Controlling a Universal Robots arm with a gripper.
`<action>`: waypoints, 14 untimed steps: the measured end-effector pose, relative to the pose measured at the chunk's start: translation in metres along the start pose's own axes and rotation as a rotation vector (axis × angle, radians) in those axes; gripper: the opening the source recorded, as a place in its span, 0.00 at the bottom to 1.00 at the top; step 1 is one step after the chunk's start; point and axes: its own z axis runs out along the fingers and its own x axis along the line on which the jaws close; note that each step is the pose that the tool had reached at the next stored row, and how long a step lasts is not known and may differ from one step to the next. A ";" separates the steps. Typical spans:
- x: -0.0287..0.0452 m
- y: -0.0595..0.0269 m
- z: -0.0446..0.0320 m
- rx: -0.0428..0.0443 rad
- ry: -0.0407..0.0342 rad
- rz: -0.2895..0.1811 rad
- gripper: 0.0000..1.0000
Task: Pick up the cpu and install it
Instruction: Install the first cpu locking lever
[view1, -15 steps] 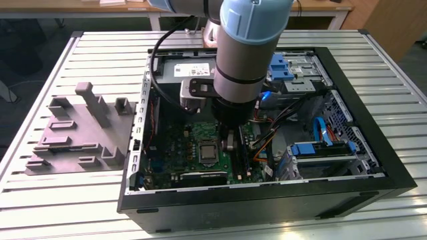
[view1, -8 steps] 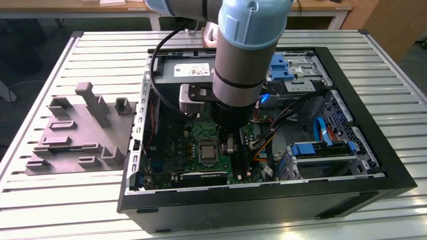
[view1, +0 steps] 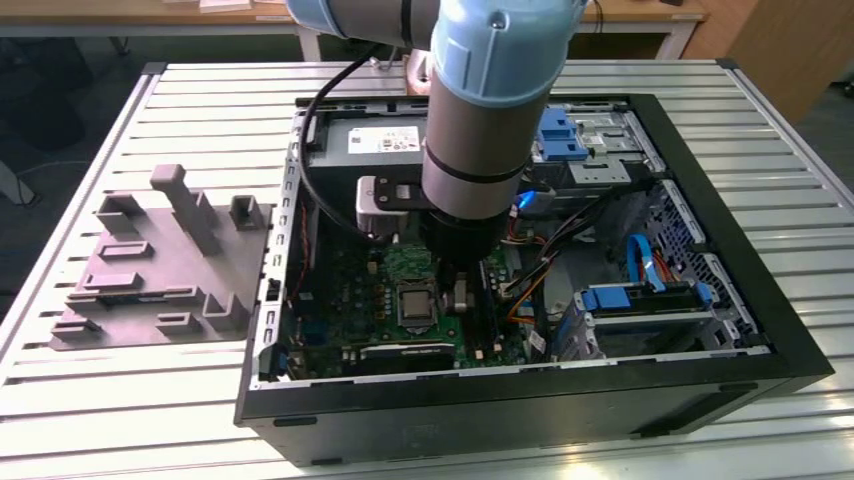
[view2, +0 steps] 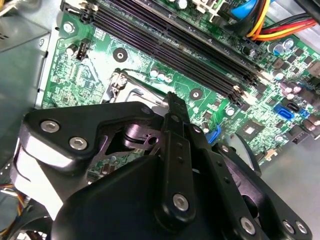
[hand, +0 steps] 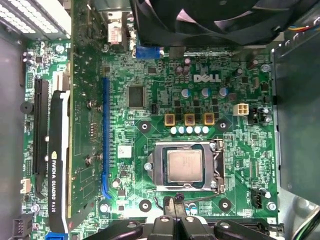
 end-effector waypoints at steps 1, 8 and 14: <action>0.0000 0.0000 0.0010 0.0009 0.0002 -0.003 0.11; 0.0011 0.0008 0.0059 0.0050 0.0008 -0.020 0.11; 0.0022 0.0011 0.0085 0.0073 0.0016 -0.034 0.11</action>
